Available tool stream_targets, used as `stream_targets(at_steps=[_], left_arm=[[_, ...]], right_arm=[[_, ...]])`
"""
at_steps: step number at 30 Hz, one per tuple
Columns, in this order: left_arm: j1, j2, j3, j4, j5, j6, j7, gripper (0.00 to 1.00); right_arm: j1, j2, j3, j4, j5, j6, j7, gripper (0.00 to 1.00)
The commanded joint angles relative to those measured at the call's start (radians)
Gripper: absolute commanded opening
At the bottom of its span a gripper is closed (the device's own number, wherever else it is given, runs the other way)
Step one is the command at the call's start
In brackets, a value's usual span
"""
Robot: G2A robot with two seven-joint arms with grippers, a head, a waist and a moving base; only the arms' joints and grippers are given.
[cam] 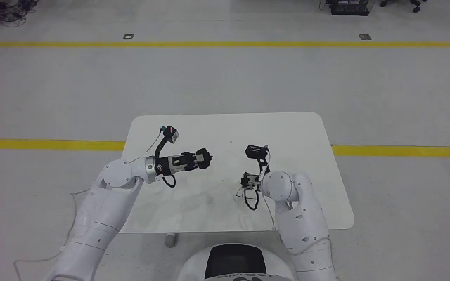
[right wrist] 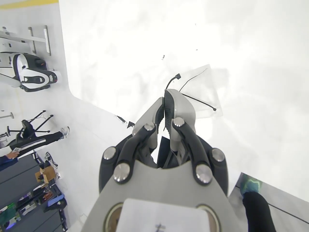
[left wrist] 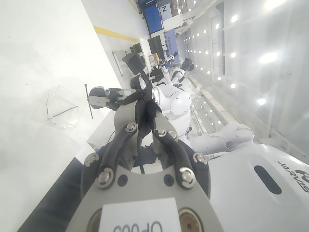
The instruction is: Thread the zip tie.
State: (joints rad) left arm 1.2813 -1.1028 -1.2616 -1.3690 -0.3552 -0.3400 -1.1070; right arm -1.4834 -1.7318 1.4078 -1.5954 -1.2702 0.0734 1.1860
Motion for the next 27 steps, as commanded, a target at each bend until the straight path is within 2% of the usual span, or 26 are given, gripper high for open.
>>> stream_targets(at_steps=[1, 5, 8, 11, 13, 14, 22, 27], left_arm=[[0.000, 0.000, 0.000, 0.000, 0.000, 0.000, 0.000, 0.00], [0.000, 0.000, 0.000, 0.000, 0.000, 0.000, 0.000, 0.00], [0.000, 0.000, 0.000, 0.000, 0.000, 0.000, 0.000, 0.00], [0.000, 0.000, 0.000, 0.000, 0.000, 0.000, 0.000, 0.00], [0.000, 0.000, 0.000, 0.000, 0.000, 0.000, 0.000, 0.00], [0.000, 0.000, 0.000, 0.000, 0.000, 0.000, 0.000, 0.00], [0.000, 0.000, 0.000, 0.000, 0.000, 0.000, 0.000, 0.00], [0.000, 0.000, 0.000, 0.000, 0.000, 0.000, 0.000, 0.00]], right_arm=[[0.000, 0.000, 0.000, 0.000, -0.001, 0.001, 0.000, 0.00], [-0.002, 0.000, -0.002, 0.001, 0.017, -0.013, -0.015, 0.00], [-0.029, 0.010, 0.034, -0.026, 0.129, -0.129, -0.088, 0.00], [-0.067, 0.027, 0.091, -0.062, 0.263, -0.297, -0.101, 0.00], [-0.083, 0.039, 0.128, -0.065, 0.339, -0.391, -0.111, 0.00], [-0.082, 0.044, 0.140, -0.063, 0.375, -0.413, -0.108, 0.00], [-0.033, 0.114, 0.134, -0.047, 0.683, -0.413, -0.022, 0.00], [0.004, 0.165, 0.098, -0.031, 0.832, -0.413, 0.012, 0.00]])
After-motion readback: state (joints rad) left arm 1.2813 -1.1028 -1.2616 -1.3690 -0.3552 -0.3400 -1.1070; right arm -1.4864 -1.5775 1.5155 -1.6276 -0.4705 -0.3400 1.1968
